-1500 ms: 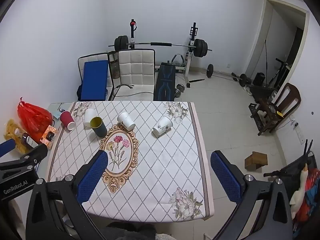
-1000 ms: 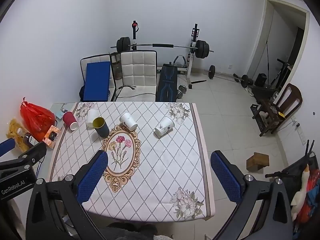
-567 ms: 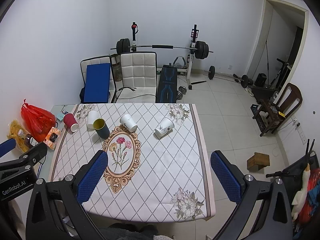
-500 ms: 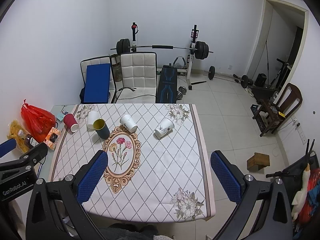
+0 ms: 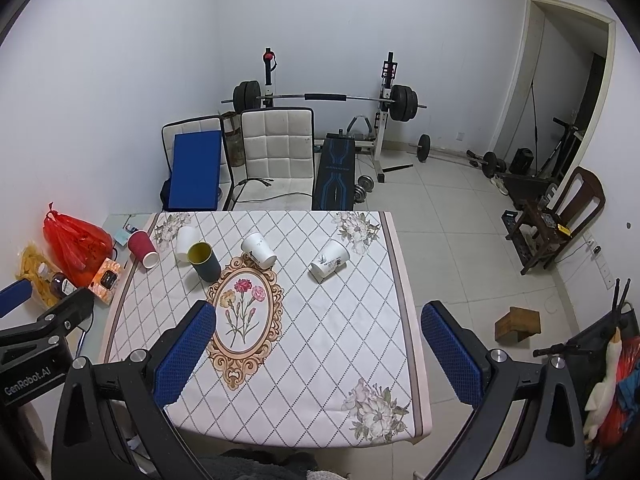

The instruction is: Flip cup upside down

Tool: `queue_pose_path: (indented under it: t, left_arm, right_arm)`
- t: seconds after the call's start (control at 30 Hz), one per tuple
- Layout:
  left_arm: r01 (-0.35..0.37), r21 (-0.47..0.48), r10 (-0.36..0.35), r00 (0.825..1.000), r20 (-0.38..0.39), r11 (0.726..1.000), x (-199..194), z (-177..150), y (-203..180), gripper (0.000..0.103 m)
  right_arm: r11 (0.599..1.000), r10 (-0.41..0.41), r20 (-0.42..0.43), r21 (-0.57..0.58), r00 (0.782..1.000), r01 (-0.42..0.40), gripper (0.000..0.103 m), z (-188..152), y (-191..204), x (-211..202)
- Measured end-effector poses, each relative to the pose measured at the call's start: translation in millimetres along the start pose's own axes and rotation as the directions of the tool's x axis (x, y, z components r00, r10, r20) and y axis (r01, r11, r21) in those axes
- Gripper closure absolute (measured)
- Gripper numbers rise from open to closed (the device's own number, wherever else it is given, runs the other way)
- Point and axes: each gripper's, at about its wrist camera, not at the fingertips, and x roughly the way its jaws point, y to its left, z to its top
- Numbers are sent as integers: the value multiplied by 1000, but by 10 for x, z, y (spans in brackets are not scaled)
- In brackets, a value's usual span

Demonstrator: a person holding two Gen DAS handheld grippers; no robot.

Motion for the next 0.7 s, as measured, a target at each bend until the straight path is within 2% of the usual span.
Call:
queue_pose_path:
  t: [0.23, 0.7]
  left_arm:
    - [2, -1, -2, 1000, 3, 1000, -14, -9, 17, 0]
    - [5, 0, -5, 1000, 8, 1000, -29, 33, 20, 0]
  right_arm:
    - [1000, 4, 4, 4, 1000, -5, 0, 150, -16, -62]
    - [1000, 15, 15, 23, 1000, -15, 0, 139, -10, -7]
